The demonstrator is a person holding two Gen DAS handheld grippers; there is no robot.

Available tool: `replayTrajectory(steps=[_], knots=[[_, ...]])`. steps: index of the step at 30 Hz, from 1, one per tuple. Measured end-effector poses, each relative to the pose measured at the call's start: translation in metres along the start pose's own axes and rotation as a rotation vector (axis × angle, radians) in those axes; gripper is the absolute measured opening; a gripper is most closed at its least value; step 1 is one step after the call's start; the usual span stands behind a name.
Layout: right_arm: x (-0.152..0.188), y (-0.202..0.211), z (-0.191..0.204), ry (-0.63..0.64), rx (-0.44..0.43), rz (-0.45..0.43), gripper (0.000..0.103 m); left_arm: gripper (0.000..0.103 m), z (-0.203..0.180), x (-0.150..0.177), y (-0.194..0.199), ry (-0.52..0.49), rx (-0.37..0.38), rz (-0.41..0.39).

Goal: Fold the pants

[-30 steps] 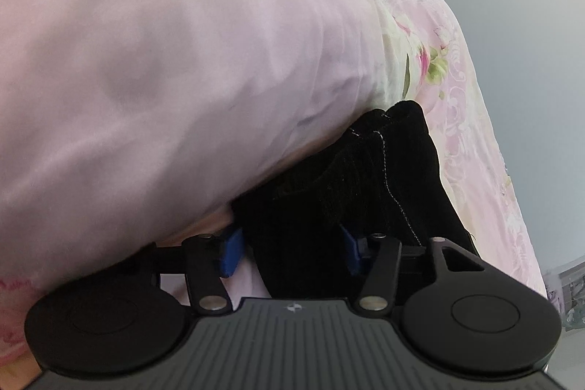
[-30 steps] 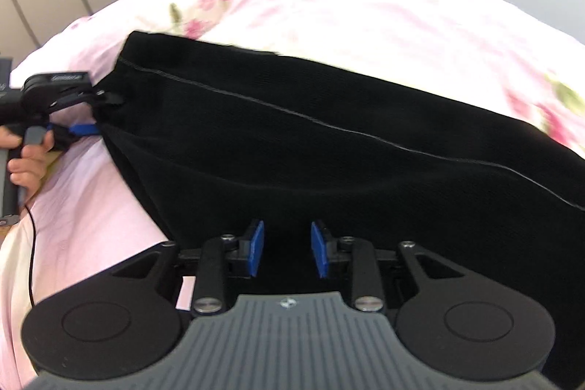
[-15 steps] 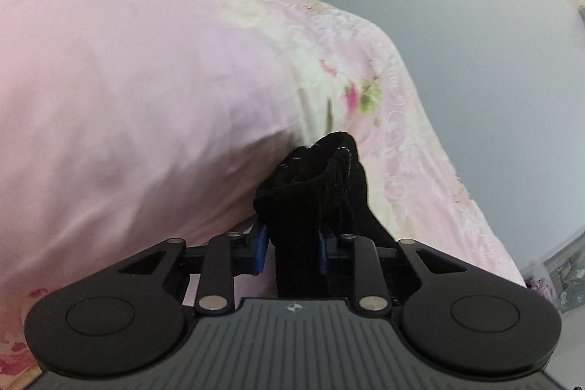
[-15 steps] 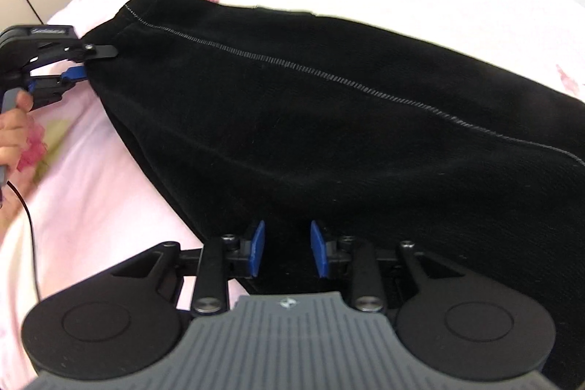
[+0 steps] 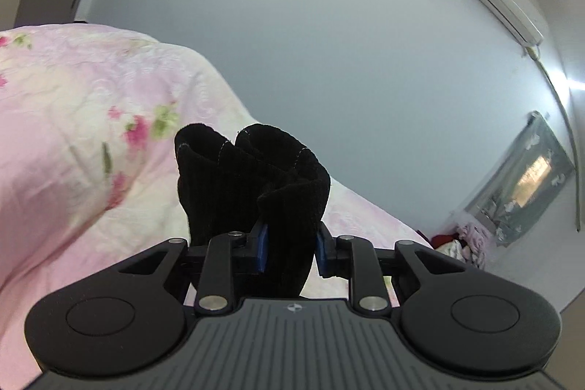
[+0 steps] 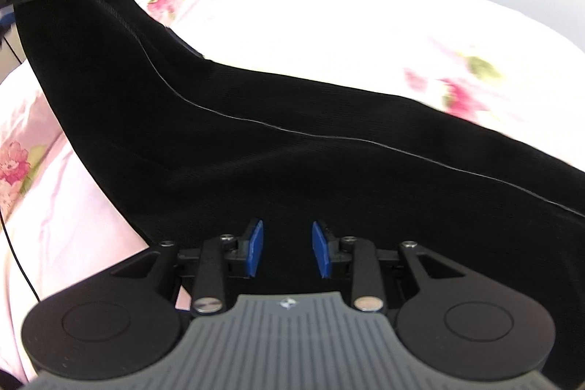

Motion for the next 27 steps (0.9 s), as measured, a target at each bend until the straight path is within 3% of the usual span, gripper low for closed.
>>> replayTrajectory(steps=[6, 12, 18, 23, 24, 27], knots=[[0.032, 0.037, -0.065, -0.035, 0.042, 0.007, 0.028, 0.027, -0.105, 0.05, -0.037, -0.146, 0.069, 0.081], [0.066, 0.053, -0.119, -0.128, 0.047, -0.005, 0.03, 0.027, -0.169, 0.147, -0.09, -0.344, 0.097, 0.252], [0.086, 0.046, -0.146, -0.233, -0.018, -0.005, 0.031, 0.027, -0.184, 0.256, -0.117, -0.504, 0.091, 0.435], [0.09, 0.041, -0.155, -0.258, -0.046, -0.007, 0.033, 0.031, -0.167, 0.29, -0.124, -0.539, 0.112, 0.519], [0.09, 0.04, -0.155, -0.259, -0.053, -0.007, 0.035, 0.034, -0.166, 0.288, -0.12, -0.533, 0.126, 0.509], [0.09, 0.057, -0.146, -0.256, -0.075, -0.023, 0.036, 0.066, -0.168, 0.282, -0.114, -0.478, 0.21, 0.537]])
Point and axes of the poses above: each gripper's, at about its wrist camera, not at the fingertips, and y roughly against the way its jaws point, z to its left, x to its underside, the point moved 7 cm from there along -y, roughly the way its jaws point, and after that the axes turned 3 degrees about -x, right-handed, at the moved point
